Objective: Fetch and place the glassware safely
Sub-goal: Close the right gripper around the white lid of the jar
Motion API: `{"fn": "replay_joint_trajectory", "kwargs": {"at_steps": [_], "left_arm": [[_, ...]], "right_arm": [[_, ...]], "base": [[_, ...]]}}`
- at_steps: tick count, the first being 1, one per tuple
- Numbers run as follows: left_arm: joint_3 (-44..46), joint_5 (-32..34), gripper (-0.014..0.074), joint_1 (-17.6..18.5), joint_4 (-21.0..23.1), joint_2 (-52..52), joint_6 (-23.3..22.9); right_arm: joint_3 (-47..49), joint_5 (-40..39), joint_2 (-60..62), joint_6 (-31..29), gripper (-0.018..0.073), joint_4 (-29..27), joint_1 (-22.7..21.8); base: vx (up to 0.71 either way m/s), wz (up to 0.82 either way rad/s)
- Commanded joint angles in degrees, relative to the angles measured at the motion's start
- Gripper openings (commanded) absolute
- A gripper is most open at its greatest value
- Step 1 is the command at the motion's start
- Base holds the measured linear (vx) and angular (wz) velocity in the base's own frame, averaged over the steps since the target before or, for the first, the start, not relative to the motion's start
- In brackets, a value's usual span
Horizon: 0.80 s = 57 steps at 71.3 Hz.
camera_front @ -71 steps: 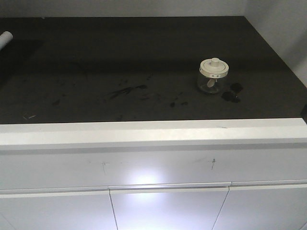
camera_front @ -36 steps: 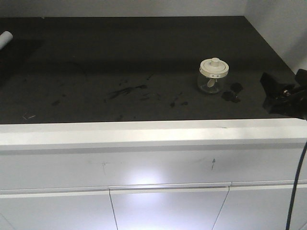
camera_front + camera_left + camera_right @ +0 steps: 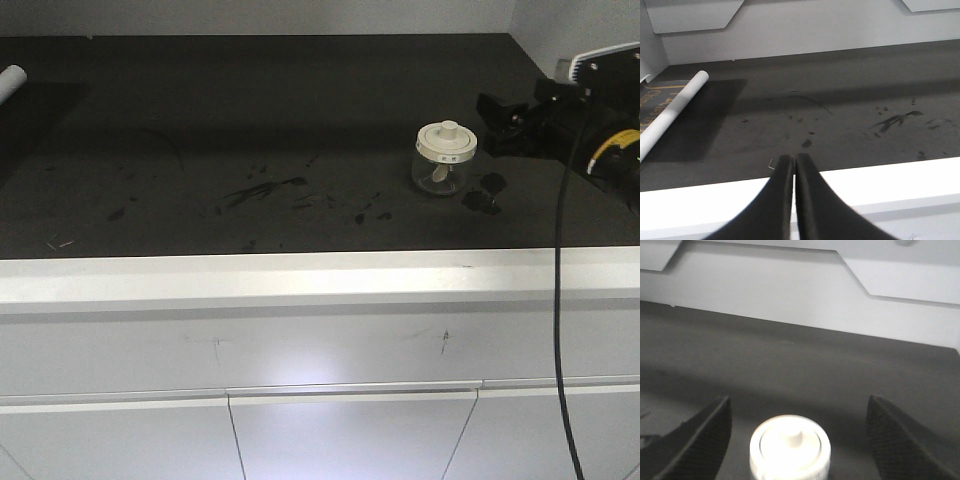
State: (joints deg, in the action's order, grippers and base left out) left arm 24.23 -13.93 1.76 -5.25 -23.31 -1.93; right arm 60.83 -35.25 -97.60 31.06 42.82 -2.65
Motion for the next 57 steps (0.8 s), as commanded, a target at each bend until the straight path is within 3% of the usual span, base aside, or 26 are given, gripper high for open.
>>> {"fn": "replay_joint_trajectory", "kwargs": {"at_steps": [1, 17, 43, 57], "left_arm": [[1.42, 3.96, -0.0007, 0.40, 0.44, -0.38, -0.62], [1.42, 3.96, -0.0007, 0.40, 0.44, -0.38, -0.62], [1.42, 3.83, -0.0007, 0.40, 0.44, -0.38, -0.62], [1.42, 3.83, -0.0007, 0.40, 0.44, -0.38, -0.62]], "right_arm": [[5.54, -4.17, -0.91, 2.01, 0.0538, 1.87, 0.95], [14.78, 1.34, -9.44, 2.50, 0.0538, 2.46, 4.20], [24.56, 1.66, -19.83, 2.50, 0.0538, 0.06, 4.17], [25.16, 1.99, -22.15, 2.50, 0.0533, -0.08, 4.17]], "base": [[0.00, 0.00], [0.00, 0.00], [0.00, 0.00], [0.00, 0.00]]}}
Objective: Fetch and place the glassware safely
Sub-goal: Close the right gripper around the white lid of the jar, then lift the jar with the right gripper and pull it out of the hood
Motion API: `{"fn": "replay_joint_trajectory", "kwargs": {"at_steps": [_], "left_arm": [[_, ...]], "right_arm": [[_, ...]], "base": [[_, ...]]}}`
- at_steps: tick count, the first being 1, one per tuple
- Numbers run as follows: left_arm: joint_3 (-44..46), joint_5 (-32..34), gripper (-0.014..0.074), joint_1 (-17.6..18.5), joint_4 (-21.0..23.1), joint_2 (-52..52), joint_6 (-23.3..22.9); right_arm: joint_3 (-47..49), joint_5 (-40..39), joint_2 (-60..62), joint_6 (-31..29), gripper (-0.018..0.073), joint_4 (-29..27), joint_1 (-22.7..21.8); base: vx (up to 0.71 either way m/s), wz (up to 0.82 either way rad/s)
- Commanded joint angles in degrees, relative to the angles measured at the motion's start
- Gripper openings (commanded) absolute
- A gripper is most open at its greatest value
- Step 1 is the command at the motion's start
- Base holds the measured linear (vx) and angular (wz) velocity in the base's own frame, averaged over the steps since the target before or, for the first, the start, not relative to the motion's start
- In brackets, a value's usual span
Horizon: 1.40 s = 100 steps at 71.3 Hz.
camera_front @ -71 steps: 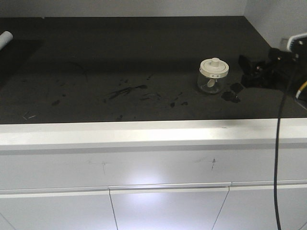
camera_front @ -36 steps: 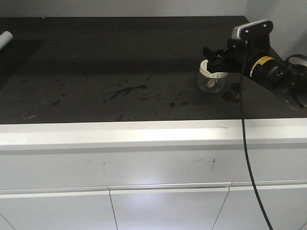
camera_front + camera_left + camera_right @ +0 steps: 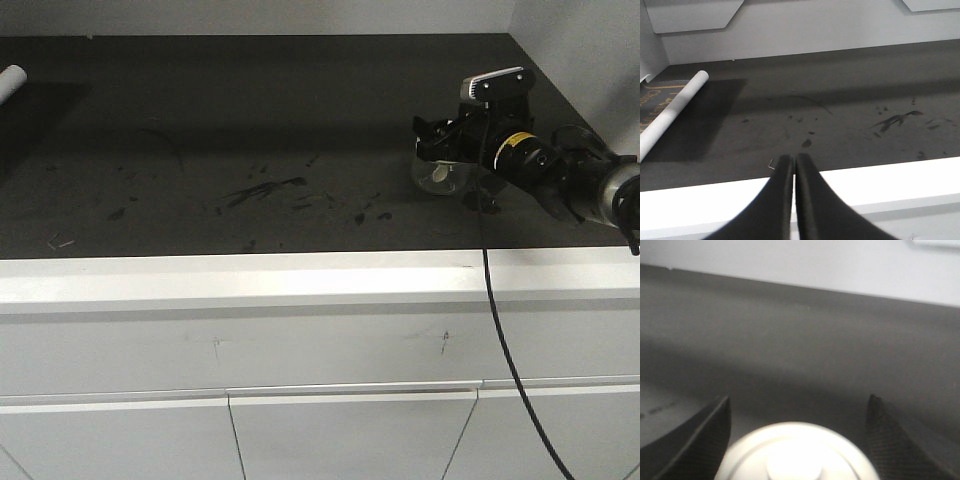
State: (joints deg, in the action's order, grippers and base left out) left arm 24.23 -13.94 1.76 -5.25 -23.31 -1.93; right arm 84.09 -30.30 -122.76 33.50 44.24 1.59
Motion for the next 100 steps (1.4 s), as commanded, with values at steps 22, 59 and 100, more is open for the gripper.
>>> {"fn": "replay_joint_trajectory", "kwargs": {"at_steps": [22, 59, 100], "left_arm": [[1.42, 3.84, -0.0007, 0.40, 0.44, -0.38, -0.62], [1.42, 3.84, -0.0007, 0.40, 0.44, -0.38, -0.62], [1.42, 3.84, -0.0007, 0.40, 0.44, -0.38, -0.62]], "right_arm": [[1.90, -2.78, 2.87, 0.06, 0.0228, -1.51, -0.07], [1.85, -3.36, 5.40, 2.64, -0.0005, 1.62, -0.02], [-18.01, -3.41, 28.82, 18.07, -0.0004, 16.41, -0.02]], "base": [[0.00, 0.00], [0.00, 0.00], [0.00, 0.00]]}}
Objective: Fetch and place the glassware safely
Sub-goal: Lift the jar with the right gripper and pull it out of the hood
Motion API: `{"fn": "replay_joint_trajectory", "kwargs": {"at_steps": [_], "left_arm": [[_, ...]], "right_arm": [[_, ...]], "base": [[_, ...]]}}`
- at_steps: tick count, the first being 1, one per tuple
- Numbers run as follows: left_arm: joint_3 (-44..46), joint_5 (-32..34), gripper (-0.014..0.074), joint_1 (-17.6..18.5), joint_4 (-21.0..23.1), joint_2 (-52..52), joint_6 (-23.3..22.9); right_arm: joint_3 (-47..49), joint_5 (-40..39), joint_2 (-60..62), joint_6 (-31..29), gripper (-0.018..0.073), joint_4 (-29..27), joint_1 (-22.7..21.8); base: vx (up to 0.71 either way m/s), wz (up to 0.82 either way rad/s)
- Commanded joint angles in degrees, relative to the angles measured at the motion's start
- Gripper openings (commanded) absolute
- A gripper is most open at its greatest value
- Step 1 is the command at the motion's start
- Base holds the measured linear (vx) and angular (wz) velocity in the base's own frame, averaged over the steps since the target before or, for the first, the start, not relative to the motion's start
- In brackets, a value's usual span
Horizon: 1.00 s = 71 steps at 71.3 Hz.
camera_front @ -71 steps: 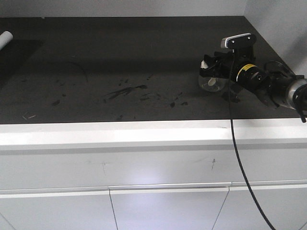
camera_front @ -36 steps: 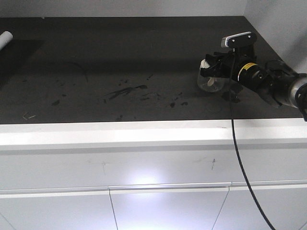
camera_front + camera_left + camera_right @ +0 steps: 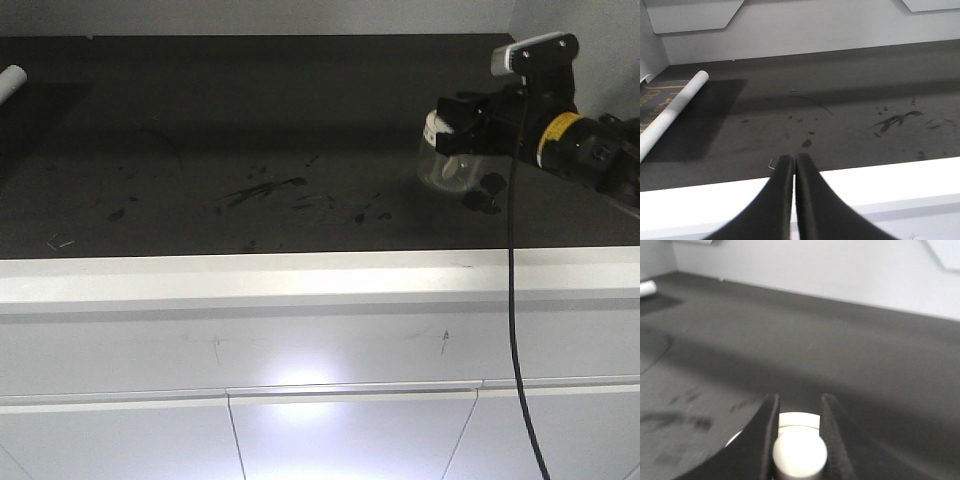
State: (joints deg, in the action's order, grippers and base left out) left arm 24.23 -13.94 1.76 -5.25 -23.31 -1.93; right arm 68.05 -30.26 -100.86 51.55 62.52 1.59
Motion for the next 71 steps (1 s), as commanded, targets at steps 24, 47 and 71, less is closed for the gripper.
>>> {"fn": "replay_joint_trajectory", "kwargs": {"at_steps": [24, 47, 71], "left_arm": [[1.42, 3.84, -0.0007, 0.40, 0.44, -0.38, -0.62], [1.42, 3.84, -0.0007, 0.40, 0.44, -0.38, -0.62], [1.42, 3.84, -0.0007, 0.40, 0.44, -0.38, -0.62]], "right_arm": [[-14.88, -1.15, 21.54, -2.97, -0.0004, -2.47, 10.33], [-21.33, -0.55, 30.76, -2.86, -0.0004, -3.64, 22.71], [-23.57, -0.45, 35.64, -1.97, -0.0004, -3.55, 34.20]], "base": [[0.00, 0.00], [0.00, 0.00], [0.00, 0.00]]}}
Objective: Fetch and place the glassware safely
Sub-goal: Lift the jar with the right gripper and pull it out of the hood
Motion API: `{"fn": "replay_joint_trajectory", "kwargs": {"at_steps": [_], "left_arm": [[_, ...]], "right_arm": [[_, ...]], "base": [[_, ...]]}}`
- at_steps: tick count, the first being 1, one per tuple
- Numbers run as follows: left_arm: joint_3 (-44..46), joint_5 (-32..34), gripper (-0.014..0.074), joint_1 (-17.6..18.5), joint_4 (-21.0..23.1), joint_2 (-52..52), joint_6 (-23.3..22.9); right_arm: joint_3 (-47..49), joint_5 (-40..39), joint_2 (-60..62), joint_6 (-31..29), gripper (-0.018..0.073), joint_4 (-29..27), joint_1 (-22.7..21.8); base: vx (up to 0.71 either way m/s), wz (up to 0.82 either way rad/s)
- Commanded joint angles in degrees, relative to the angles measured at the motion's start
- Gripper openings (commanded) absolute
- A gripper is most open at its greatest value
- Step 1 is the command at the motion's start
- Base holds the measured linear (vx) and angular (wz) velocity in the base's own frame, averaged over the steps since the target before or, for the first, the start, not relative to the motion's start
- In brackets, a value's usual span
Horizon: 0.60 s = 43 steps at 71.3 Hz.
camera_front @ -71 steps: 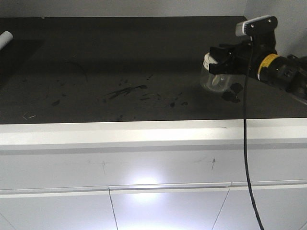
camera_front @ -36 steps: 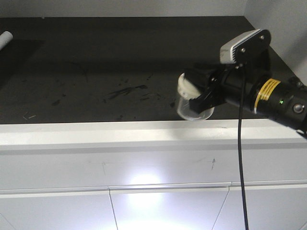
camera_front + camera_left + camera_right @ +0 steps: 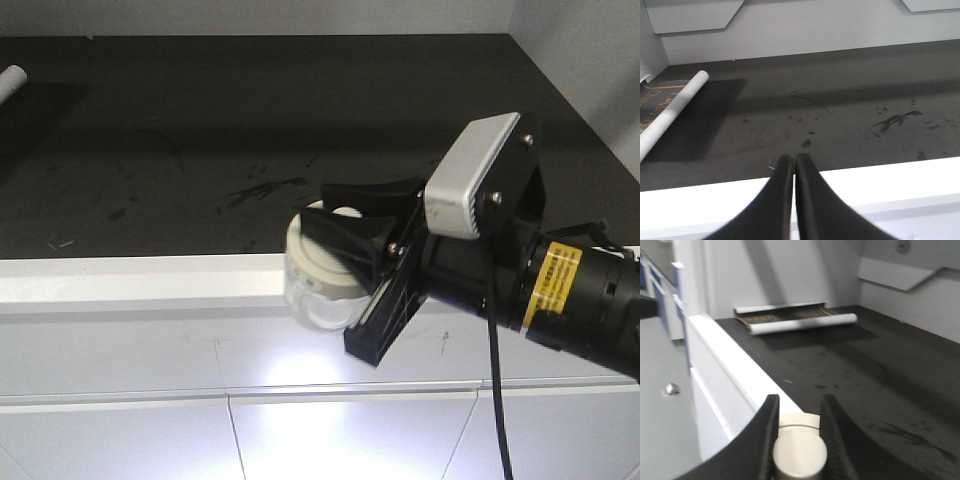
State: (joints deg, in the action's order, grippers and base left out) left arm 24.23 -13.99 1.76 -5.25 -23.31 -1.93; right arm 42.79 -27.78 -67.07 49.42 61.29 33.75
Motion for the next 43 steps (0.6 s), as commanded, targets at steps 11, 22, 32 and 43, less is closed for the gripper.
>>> {"fn": "replay_joint_trajectory", "kwargs": {"at_steps": [11, 22, 32, 43], "left_arm": [[1.42, 3.89, -0.0007, 0.40, 0.44, -0.38, -0.62], [1.42, 3.89, -0.0007, 0.40, 0.44, -0.38, -0.62], [1.42, 3.89, -0.0007, 0.40, 0.44, -0.38, -0.62], [1.42, 3.89, -0.0007, 0.40, 0.44, -0.38, -0.62]], "right_arm": [[1.69, -2.38, 1.85, 0.22, -0.0004, -2.32, 5.83], [1.69, -2.46, 1.85, 0.22, -0.0004, -2.32, 5.99], [1.69, -2.51, 1.85, 0.22, -0.0004, -2.32, 5.99], [1.69, -2.36, 1.85, 0.22, -0.0004, -2.32, 5.99]], "base": [[0.00, 0.00], [0.00, 0.00], [0.00, 0.00], [0.00, 0.00]]}}
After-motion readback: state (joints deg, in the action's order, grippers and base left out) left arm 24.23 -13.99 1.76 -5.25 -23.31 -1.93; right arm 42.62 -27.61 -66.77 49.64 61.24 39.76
